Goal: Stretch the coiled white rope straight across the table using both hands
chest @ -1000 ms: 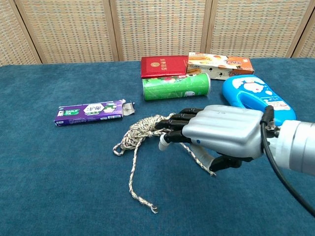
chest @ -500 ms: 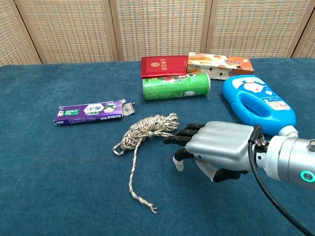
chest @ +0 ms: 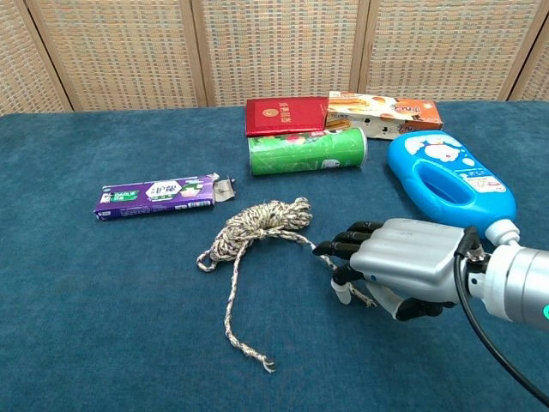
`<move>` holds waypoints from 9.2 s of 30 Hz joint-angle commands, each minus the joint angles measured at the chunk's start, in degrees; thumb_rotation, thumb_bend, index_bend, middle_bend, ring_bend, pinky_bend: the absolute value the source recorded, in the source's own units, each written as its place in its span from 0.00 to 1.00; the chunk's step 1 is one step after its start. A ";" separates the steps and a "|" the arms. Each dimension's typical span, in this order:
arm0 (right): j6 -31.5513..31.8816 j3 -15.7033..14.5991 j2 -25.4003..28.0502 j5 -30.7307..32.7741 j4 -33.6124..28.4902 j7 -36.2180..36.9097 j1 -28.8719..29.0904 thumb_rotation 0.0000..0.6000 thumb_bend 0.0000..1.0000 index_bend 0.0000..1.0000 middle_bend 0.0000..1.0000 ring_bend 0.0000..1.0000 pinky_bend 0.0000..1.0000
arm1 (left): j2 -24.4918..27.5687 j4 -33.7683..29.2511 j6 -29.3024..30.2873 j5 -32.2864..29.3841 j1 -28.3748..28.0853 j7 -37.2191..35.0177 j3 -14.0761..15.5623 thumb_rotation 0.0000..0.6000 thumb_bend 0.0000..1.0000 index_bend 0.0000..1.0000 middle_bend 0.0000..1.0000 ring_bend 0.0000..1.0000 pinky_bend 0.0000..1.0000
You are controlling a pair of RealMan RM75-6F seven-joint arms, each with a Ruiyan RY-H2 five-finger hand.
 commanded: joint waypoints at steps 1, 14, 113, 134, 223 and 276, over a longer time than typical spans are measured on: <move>0.33 -0.55 0.01 0.18 0.64 0.69 -0.28 1.00 0.94 0.35 0.00 0.00 0.00 | -0.12 -0.08 0.01 0.12 -0.02 0.23 0.10 1.00 0.00 0.00 0.00 0.00 0.00; 2.75 -0.37 2.52 2.33 2.60 1.38 -0.60 1.00 0.94 0.36 0.00 0.00 0.00 | -0.60 -0.04 -0.22 -0.50 -0.12 1.00 0.12 1.00 0.00 0.00 0.00 0.00 0.00; 10.77 6.85 -11.91 15.39 14.14 15.57 -1.44 1.00 0.45 0.63 0.00 0.00 0.00 | 0.11 -0.07 -0.18 -0.33 -0.34 -0.39 0.43 1.00 0.00 0.00 0.00 0.00 0.00; 11.05 7.16 -11.59 15.09 12.77 13.56 -1.56 1.00 0.45 0.63 0.00 0.00 0.00 | -3.69 2.19 -25.61 9.64 -20.09 12.26 0.02 1.00 0.15 0.43 0.00 0.00 0.00; 8.42 7.72 -14.15 18.62 15.92 12.31 -0.18 1.00 0.44 0.64 0.00 0.00 0.00 | -24.45 13.66 -37.39 -15.20 -41.69 25.42 3.76 1.00 0.45 0.71 0.00 0.00 0.00; 16.58 9.43 -5.77 20.03 15.54 2.11 -1.61 1.00 0.44 0.65 0.00 0.00 0.00 | 3.10 29.36 -24.34 -4.04 -26.15 -23.59 4.83 1.00 0.63 0.82 0.00 0.00 0.00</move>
